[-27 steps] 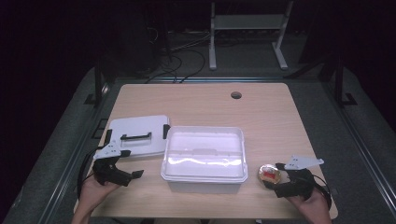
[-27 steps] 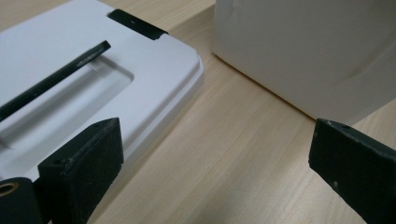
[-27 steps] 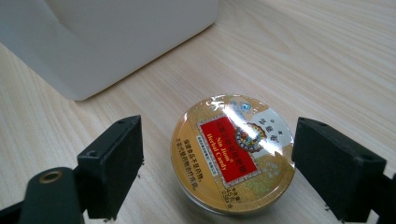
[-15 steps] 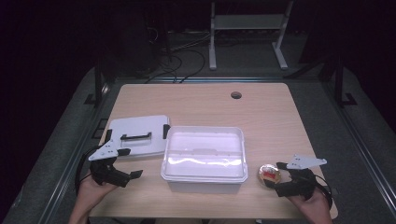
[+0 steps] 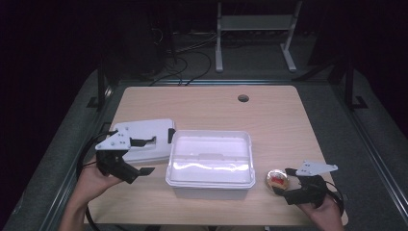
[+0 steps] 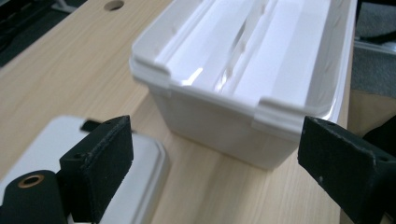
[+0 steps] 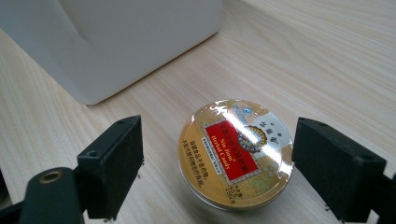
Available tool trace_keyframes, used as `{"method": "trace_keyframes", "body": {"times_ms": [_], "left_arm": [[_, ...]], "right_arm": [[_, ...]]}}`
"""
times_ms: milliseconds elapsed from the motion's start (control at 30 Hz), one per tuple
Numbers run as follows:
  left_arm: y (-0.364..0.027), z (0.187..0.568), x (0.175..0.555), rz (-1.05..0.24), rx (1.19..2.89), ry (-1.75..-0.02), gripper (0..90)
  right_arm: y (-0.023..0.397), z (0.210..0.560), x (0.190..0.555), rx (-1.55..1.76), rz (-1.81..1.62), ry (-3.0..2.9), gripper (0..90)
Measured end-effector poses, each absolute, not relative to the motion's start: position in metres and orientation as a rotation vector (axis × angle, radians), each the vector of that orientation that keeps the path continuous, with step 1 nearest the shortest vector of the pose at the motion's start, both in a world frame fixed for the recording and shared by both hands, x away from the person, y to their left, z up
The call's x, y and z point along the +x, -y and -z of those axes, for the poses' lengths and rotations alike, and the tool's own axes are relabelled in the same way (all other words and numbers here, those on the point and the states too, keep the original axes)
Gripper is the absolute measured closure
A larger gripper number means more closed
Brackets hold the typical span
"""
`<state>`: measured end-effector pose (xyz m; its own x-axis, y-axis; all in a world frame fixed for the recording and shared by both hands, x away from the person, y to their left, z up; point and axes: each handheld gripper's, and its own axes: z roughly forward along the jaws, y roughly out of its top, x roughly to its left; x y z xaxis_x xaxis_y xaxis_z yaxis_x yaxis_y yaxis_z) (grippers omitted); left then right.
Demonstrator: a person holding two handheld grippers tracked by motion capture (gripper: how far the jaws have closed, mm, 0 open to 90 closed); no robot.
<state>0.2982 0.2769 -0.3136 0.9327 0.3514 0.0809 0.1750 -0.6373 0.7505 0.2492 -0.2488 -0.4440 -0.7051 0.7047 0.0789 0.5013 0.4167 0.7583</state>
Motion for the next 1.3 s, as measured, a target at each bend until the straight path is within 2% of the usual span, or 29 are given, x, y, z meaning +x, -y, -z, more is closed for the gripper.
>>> {"method": "trace_keyframes", "body": {"times_ms": [367, 533, 767, 900, 967, 1133, 1300], "left_arm": [[-0.219, 0.285, 0.324, -0.2, 2.434, -0.196, 14.7], [-0.181, 0.281, 0.339, -0.113, 2.504, -0.105, 23.0], [-0.142, 0.285, 0.35, -0.041, 2.616, -0.071, 34.1], [-0.128, 0.288, 0.352, 0.006, 2.661, -0.026, 44.3], [-0.12, 0.289, 0.352, 0.015, 2.684, 0.031, 46.3], [-0.112, 0.291, 0.353, 0.03, 2.705, 0.058, 55.3], [-0.102, 0.299, 0.357, 0.057, 2.756, 0.065, 59.6]], "right_arm": [[0.248, 0.444, 0.249, 1.057, -1.143, -2.424, 16.1], [0.25, 0.445, 0.245, 1.072, -1.146, -2.42, 16.1], [0.249, 0.445, 0.248, 1.063, -1.147, -2.428, 16.1], [0.248, 0.445, 0.249, 1.058, -1.159, -2.432, 16.0], [0.247, 0.445, 0.249, 1.056, -1.162, -2.43, 15.5], [0.245, 0.446, 0.251, 1.045, -1.163, -2.442, 15.5], [0.244, 0.445, 0.25, 1.032, -1.158, -2.446, 15.5]]}}
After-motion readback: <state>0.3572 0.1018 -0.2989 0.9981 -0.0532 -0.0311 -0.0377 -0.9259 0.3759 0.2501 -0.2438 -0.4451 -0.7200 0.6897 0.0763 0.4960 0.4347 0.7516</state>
